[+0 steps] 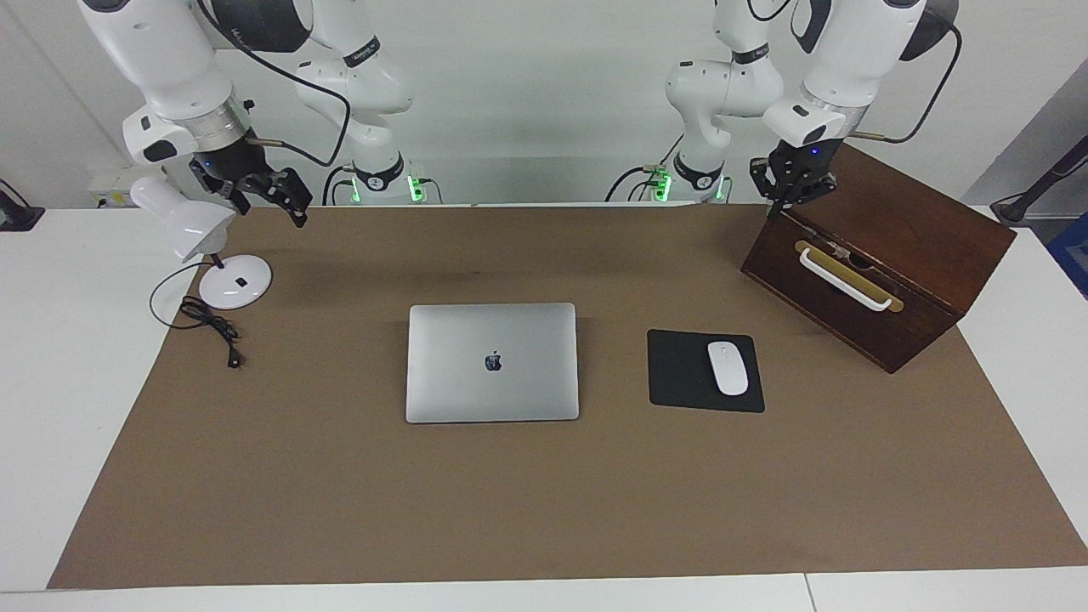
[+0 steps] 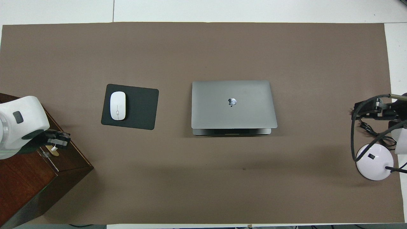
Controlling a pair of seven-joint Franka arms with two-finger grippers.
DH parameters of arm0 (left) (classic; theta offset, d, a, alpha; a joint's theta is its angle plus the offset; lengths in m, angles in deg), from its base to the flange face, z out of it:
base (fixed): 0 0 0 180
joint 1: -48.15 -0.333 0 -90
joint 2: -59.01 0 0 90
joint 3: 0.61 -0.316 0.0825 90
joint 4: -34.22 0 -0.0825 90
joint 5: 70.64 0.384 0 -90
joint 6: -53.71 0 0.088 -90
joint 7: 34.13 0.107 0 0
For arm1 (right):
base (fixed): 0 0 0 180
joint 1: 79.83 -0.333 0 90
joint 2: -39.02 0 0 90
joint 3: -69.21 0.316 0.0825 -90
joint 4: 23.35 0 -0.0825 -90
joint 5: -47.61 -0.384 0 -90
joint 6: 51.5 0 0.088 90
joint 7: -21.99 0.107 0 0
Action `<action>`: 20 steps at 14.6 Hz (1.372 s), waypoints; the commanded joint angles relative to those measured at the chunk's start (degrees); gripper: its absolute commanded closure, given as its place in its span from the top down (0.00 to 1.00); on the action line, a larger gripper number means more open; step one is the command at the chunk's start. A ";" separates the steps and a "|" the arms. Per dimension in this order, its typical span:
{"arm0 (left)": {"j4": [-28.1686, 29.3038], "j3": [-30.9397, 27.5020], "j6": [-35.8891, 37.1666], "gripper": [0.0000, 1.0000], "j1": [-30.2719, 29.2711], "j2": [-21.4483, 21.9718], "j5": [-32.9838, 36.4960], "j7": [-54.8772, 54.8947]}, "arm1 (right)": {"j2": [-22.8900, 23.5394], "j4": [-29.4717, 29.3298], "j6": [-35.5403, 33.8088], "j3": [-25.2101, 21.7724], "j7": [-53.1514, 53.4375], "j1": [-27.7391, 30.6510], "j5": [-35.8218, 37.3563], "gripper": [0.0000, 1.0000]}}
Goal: Close laptop with both arms
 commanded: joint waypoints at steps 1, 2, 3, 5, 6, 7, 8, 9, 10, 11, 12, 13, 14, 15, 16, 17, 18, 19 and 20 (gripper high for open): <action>-2.01 0.66 0.86 1.00 -3.58 -1.20 1.10 0.20 | -1.55 1.66 0.07 0.53 1.01 0.78 -0.67 1.00; -2.71 0.66 0.86 1.00 -4.72 -1.38 1.10 0.20 | -1.64 1.66 -0.01 0.53 0.84 0.87 -0.67 1.00; -3.15 0.66 0.86 1.00 -6.30 -1.47 1.02 -0.06 | -1.64 1.66 -0.01 0.53 0.66 0.87 -0.67 1.00; -3.15 0.66 0.94 1.00 -8.77 -1.38 0.67 -0.24 | -1.64 1.66 -0.01 0.53 0.57 0.96 -0.67 1.00; -3.15 0.66 0.77 1.00 -9.65 -1.47 0.31 -1.37 | -1.64 1.66 -0.01 0.53 0.66 0.87 -0.67 1.00; -3.33 0.66 0.42 1.00 -10.09 -1.55 0.31 -3.91 | -1.56 1.66 0.07 0.53 0.66 0.87 -0.67 1.00; -3.59 0.66 -0.19 1.00 -10.09 -1.90 0.40 -5.67 | -1.55 1.66 -0.01 0.44 0.66 0.96 -0.67 1.00; -5.24 0.66 -0.46 1.00 -9.83 -3.12 0.75 -5.95 | -1.55 1.66 -0.10 0.44 0.66 0.96 -0.67 1.00; -8.48 0.75 0.49 1.00 -10.09 -4.70 0.66 -5.96 | -1.55 1.66 -0.10 0.44 0.66 0.96 -0.67 1.00; -11.65 0.75 2.42 1.00 -10.18 -6.55 0.40 -5.96 | -1.55 1.66 -0.01 0.53 0.66 0.96 -0.67 1.00; -15.07 0.75 4.35 1.00 -10.27 -8.13 0.23 -5.96 | -1.55 1.66 0.07 0.53 0.66 0.96 -0.67 1.00; -18.50 0.75 6.72 1.00 -10.27 -9.80 0.31 -6.04 | -1.55 1.66 0.07 0.53 0.66 0.87 -0.67 1.00; -20.88 0.66 8.83 1.00 -10.27 -10.77 0.31 -6.04 | -1.55 1.58 0.07 0.53 0.66 0.87 -0.67 1.00; -22.73 0.66 10.33 1.00 -10.36 -11.74 0.22 -6.04 | -1.55 1.66 0.16 0.53 0.57 0.87 -0.67 1.00; -23.71 0.66 11.83 1.00 -10.36 -12.53 0.22 -6.04 | -1.55 1.66 0.16 0.53 0.57 0.87 -0.67 1.00; -23.98 0.66 12.71 1.00 -10.36 -13.24 0.31 -6.04 | -1.55 1.66 0.16 0.53 0.57 0.87 -0.67 1.00; -23.81 0.66 12.81 1.00 -10.36 -13.59 0.40 -6.04 | -1.55 1.66 0.16 0.53 0.57 0.87 -0.67 1.00; -23.81 0.66 12.90 1.00 -10.36 -14.12 0.31 -6.04 | -1.55 1.66 0.25 0.53 0.57 0.87 -0.67 1.00; -23.63 0.66 12.55 1.00 -10.36 -14.82 0.22 -6.04 | -1.55 1.66 0.25 0.53 0.57 0.87 -0.67 1.00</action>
